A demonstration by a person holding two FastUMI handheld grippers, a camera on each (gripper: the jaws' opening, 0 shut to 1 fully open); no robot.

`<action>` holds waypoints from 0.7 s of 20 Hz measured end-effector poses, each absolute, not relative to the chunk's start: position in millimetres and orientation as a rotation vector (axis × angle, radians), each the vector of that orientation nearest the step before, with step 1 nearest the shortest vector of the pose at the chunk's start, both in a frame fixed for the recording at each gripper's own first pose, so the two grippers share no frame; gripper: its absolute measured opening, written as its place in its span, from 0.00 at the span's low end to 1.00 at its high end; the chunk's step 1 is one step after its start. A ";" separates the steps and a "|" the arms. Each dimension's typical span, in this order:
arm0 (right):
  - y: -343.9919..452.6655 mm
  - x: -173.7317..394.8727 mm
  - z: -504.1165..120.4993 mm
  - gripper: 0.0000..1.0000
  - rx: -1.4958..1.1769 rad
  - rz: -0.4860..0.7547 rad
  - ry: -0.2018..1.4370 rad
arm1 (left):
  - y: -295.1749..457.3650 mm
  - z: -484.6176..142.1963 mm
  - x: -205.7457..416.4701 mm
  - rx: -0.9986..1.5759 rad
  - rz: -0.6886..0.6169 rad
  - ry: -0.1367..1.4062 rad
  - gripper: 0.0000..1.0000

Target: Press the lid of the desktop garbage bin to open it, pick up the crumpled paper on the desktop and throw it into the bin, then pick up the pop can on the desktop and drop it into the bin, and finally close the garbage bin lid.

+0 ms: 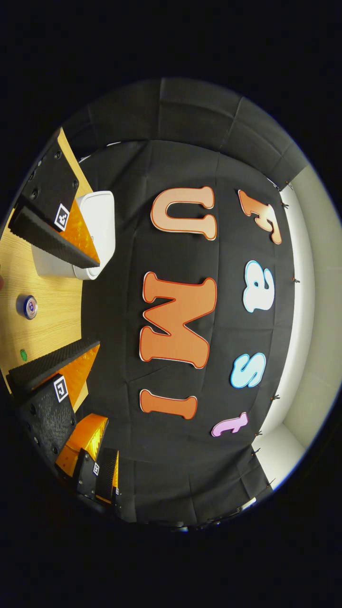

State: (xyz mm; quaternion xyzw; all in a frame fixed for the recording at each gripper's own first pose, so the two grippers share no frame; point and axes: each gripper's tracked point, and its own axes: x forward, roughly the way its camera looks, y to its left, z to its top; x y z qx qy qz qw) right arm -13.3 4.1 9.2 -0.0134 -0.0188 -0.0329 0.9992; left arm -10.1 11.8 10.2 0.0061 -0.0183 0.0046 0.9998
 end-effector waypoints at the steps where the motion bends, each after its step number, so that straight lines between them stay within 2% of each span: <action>1: 4.2 -13.5 9.4 0.94 -0.028 -0.066 -0.038 | 13.3 8.3 -10.5 0.010 0.012 -0.034 0.94; 14: 7.2 -7.5 8.0 0.94 -0.040 -0.061 -0.030 | 26.7 5.8 -4.8 0.006 0.036 -0.020 0.94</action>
